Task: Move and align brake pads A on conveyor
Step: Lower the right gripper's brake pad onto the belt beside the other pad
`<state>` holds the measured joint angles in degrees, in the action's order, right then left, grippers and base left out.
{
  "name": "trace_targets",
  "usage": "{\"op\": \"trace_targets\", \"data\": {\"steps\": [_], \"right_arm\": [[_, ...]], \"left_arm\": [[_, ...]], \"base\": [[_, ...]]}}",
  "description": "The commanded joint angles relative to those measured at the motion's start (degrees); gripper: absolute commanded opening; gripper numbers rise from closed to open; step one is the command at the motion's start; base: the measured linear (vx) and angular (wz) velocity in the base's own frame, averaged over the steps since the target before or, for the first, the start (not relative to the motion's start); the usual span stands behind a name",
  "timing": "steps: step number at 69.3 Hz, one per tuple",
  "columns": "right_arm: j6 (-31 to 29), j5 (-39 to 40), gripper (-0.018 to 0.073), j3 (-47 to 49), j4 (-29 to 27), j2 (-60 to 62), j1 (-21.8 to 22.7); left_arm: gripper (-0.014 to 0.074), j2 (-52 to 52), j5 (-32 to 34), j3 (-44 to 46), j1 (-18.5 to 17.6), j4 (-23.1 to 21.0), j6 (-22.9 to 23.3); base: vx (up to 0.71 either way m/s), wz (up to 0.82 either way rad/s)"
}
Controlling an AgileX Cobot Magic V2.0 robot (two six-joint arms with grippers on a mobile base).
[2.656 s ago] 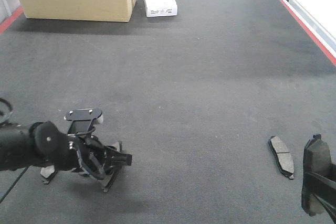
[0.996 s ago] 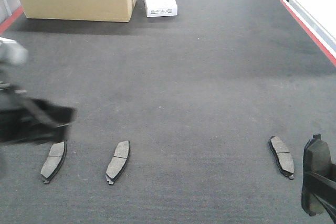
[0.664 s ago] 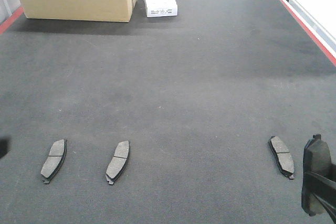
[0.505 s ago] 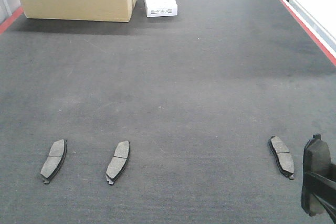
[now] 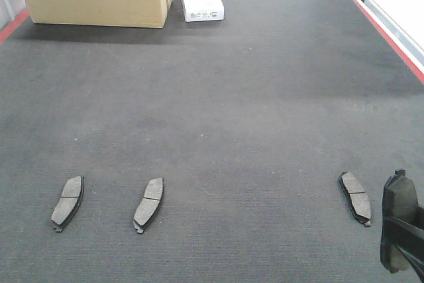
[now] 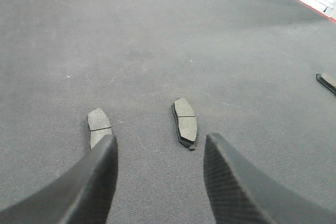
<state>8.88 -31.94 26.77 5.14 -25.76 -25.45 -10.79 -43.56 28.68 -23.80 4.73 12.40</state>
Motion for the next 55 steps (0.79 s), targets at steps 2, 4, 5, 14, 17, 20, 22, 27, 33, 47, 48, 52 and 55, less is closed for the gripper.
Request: {"op": "trace_targets", "data": {"steps": [2,4,5,14,17,20,22,27,33,47,48,52,55], "right_arm": [[-0.26,5.97,-0.0004,1.64,0.7,-0.3,0.17],[-0.26,6.18,-0.0004,1.64,1.01,-0.3,0.17],[-0.26,6.34,-0.0004,1.64,1.26,-0.3,0.17],[-0.2,6.92,-0.0004,1.64,0.87,-0.3,0.17],[-0.2,6.92,-0.0004,1.64,0.87,-0.3,0.17],[0.37,7.12,-0.0004,1.84,0.48,-0.69,0.17],[0.8,7.13,-0.0003,2.2,-0.28,-1.26,0.17],[1.83,5.88,0.0,3.66,-2.33,-4.42,0.17],[1.83,3.69,0.0006,6.69,-4.79,-9.64,0.17],[1.83,2.66,0.0013,13.83,-6.27,-26.07,0.17],[1.83,2.66,0.0013,14.32,-6.27,-27.25,0.17],[1.83,2.51,0.0018,16.63,-6.27,-32.52,0.17],[1.83,2.2,0.0024,18.25,-6.34,-35.86,0.17]], "left_arm": [[0.0354,-0.77,3.69,1.2,-0.02,0.08,0.44],[0.0354,-0.77,3.69,1.2,-0.02,0.08,0.44],[0.0354,-0.77,3.69,1.2,-0.02,0.08,0.44],[0.0354,-0.77,3.69,1.2,-0.02,0.08,0.44],[0.0354,-0.77,3.69,1.2,-0.02,0.08,0.44],[0.0354,-0.77,3.69,1.2,-0.02,0.08,0.44],[0.0354,-0.77,3.69,1.2,-0.02,0.08,0.44],[0.0354,-0.77,3.69,1.2,-0.02,0.08,0.44],[0.0354,-0.77,3.69,1.2,-0.02,0.08,0.44],[0.0354,-0.77,3.69,1.2,-0.02,0.08,0.44],[0.0354,-0.77,3.69,1.2,-0.02,0.08,0.44],[0.0354,-0.77,3.69,1.2,-0.02,0.08,0.44],[0.0354,-0.77,3.69,1.2,-0.02,0.08,0.44]], "base": [[0.0,0.0],[0.0,0.0],[0.0,0.0],[0.0,0.0],[0.0,0.0],[0.0,0.0],[0.0,0.0],[0.0,0.0],[0.0,0.0],[0.0,0.0],[0.0,0.0],[0.0,0.0],[0.0,0.0]]}}
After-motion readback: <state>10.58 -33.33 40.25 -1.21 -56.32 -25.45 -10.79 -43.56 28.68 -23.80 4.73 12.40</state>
